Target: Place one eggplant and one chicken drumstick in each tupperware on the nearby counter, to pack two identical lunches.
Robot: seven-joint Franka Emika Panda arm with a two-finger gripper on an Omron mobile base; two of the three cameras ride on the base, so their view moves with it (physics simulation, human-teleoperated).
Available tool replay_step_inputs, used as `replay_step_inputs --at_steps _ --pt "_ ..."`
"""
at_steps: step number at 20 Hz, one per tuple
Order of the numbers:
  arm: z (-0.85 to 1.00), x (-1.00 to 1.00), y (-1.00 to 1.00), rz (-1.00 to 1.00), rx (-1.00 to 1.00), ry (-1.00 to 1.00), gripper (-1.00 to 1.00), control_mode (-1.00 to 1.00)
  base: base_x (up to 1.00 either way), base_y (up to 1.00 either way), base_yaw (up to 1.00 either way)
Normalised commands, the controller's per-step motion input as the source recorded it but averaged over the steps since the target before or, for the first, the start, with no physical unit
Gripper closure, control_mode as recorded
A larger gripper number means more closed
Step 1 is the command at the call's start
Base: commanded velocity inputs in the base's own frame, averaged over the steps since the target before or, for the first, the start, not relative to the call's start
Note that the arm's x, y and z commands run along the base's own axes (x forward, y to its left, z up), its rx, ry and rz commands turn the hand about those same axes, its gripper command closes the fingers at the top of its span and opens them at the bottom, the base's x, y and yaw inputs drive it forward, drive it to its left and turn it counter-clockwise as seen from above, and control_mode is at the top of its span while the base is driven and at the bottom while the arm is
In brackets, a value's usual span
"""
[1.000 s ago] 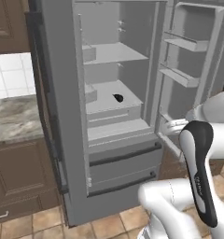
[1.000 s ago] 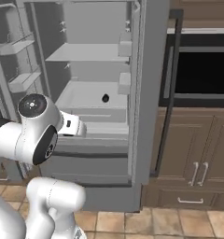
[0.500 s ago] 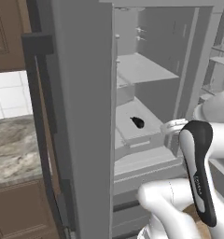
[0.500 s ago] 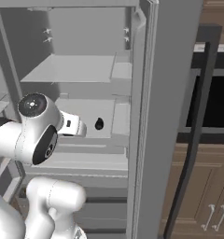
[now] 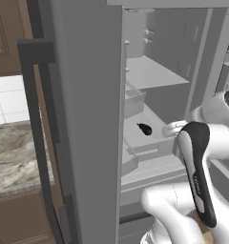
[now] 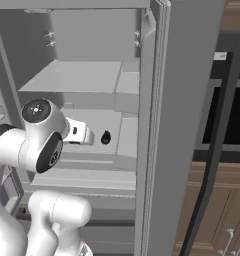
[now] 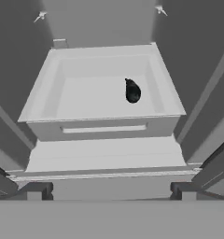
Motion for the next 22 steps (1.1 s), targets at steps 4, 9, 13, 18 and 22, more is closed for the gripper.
replay_step_inputs --at_steps 4,9,13,18,22 --pt "-0.49 0.52 0.00 -0.11 -0.17 -0.15 -1.00 -1.00 0.00 0.00 0.00" --pt "-0.32 0.44 -0.01 -0.11 -0.07 -0.05 -1.00 -1.00 0.00 0.00 0.00" --pt "-0.22 0.49 -0.07 -0.10 0.00 0.01 -1.00 -1.00 0.00 0.00 0.00" --pt "-0.24 0.42 -0.15 -0.05 0.00 0.05 -1.00 -1.00 0.00 0.00 0.00" --pt "-0.28 0.38 -0.07 0.00 0.00 0.05 -1.00 -1.00 0.00 0.00 0.00"
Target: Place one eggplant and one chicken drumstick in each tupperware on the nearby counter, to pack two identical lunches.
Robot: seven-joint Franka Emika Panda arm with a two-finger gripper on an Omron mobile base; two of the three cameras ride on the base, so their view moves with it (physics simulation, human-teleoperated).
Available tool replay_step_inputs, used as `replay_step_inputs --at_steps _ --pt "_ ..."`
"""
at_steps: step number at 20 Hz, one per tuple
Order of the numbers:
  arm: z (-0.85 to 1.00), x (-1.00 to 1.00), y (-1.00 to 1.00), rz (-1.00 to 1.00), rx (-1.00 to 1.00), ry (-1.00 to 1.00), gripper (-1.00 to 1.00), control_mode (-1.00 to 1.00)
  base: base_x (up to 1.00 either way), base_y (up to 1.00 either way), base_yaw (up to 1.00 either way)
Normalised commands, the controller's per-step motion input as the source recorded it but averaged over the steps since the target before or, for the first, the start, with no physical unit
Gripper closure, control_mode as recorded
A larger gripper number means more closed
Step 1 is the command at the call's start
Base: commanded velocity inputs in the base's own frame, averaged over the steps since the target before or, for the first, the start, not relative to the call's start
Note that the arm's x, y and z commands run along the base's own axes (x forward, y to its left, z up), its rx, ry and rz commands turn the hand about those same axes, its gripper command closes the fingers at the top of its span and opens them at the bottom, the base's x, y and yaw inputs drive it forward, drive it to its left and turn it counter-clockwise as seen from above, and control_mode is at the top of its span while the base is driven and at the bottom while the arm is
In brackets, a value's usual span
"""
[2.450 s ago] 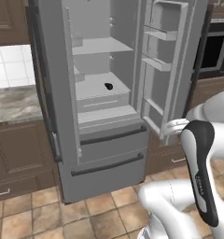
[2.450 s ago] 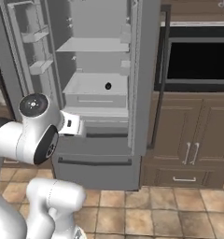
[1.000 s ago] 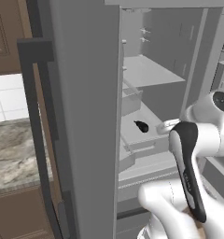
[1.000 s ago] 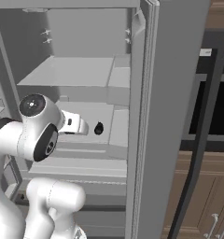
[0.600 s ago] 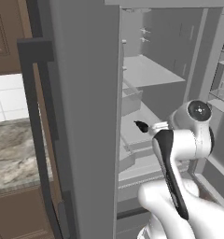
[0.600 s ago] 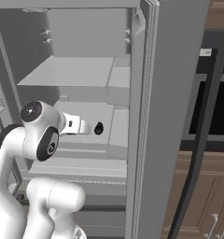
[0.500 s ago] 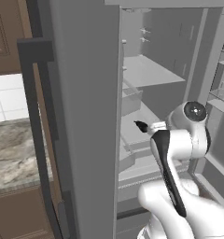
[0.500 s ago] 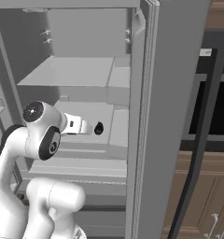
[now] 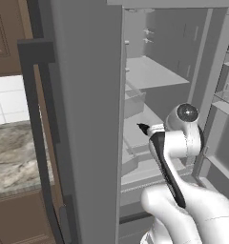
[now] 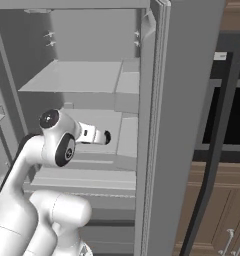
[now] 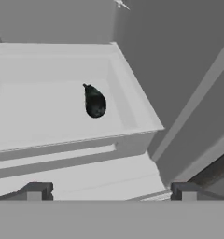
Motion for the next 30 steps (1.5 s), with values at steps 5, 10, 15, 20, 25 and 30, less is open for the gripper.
replay_step_inputs --at_steps 5,10,15,20,25,30 --pt "-0.26 0.49 0.00 0.01 0.00 0.05 -1.00 -1.00 0.00 0.00 0.00" --pt "-0.29 0.59 0.00 0.03 0.03 0.08 -1.00 -1.00 0.00 0.00 0.00" --pt "-0.17 0.67 0.00 0.03 0.04 0.10 -1.00 -1.00 0.00 0.00 0.00" --pt "-0.16 0.50 0.00 0.00 0.01 0.02 -1.00 -1.00 0.00 0.00 0.00" --pt "-0.28 0.41 0.00 0.00 0.00 0.00 -1.00 -1.00 0.00 0.00 0.00" --pt "-0.43 0.30 0.00 0.00 0.00 0.00 -1.00 -1.00 0.00 0.00 0.00"
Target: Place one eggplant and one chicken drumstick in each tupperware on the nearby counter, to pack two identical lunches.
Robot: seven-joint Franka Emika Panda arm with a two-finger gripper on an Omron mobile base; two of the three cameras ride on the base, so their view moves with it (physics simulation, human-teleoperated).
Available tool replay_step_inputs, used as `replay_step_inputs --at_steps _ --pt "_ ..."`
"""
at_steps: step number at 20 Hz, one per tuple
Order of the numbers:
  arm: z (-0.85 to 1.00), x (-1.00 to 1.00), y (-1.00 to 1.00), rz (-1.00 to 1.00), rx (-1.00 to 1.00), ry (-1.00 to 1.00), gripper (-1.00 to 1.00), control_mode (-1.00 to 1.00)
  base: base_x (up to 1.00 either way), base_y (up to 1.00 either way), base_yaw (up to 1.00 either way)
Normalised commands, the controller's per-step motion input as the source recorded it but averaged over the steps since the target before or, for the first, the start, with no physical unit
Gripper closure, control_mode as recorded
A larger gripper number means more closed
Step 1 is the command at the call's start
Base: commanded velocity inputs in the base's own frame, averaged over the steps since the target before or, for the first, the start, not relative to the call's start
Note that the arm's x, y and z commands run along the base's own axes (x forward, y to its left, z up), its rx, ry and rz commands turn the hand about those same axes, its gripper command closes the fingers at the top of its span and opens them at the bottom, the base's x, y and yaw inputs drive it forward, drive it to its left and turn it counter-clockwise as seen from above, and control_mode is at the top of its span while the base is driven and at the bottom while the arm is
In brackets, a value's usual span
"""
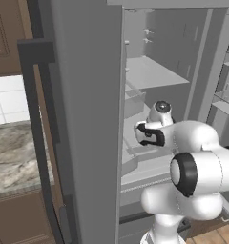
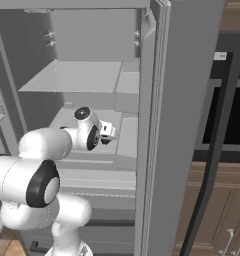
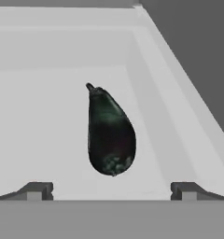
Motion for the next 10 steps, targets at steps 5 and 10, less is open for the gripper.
replay_step_inputs --at_steps 5,10 --pt "-0.31 0.40 -0.05 0.00 0.00 0.00 -1.00 -1.00 0.00 0.00 0.00" --pt "-0.23 0.39 -0.15 0.00 0.00 0.00 -1.00 -1.00 0.00 0.00 0.00"
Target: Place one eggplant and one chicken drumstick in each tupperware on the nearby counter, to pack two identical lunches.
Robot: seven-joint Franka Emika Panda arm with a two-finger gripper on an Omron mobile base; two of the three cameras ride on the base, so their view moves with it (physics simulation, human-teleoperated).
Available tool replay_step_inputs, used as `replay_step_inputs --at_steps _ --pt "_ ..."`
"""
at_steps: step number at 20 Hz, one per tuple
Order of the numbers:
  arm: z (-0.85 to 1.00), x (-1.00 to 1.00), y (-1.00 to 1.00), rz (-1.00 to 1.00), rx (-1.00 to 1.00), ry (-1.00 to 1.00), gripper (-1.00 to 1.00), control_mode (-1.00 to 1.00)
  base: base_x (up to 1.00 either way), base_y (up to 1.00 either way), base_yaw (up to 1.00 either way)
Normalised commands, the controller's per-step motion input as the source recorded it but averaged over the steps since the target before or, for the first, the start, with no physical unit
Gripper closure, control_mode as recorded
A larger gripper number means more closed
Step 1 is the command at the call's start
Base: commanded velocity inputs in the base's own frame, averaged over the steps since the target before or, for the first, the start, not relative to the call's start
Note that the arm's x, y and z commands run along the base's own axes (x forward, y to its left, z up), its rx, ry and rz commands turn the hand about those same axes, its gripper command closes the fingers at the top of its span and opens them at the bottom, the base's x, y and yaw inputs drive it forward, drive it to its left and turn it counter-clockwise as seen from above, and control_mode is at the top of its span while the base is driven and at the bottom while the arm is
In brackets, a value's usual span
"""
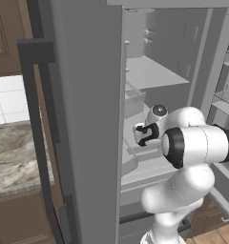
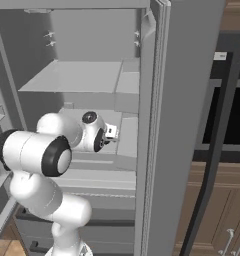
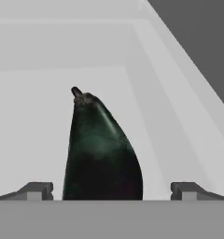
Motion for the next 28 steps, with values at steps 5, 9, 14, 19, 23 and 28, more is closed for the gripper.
replay_step_inputs --at_steps 5,9,14,19,23,28 --pt "-0.24 0.36 -0.07 0.00 0.00 0.00 -1.00 -1.00 0.00 0.00 0.00" --pt "-0.46 0.06 0.00 0.00 0.00 0.00 1.00 -1.00 0.00 0.00 0.00" --pt "-0.50 0.00 0.00 0.00 0.00 0.01 1.00 -1.00 0.00 0.00 0.00" --pt "-0.20 -0.82 -0.01 0.00 0.00 0.04 1.00 -1.00 0.00 0.00 0.00" --pt "0.46 -1.00 0.01 0.00 0.00 0.00 1.00 -1.00 0.00 0.00 0.00" --pt "0.64 -0.99 0.05 0.00 0.00 0.04 1.00 -1.00 0.00 0.00 0.00"
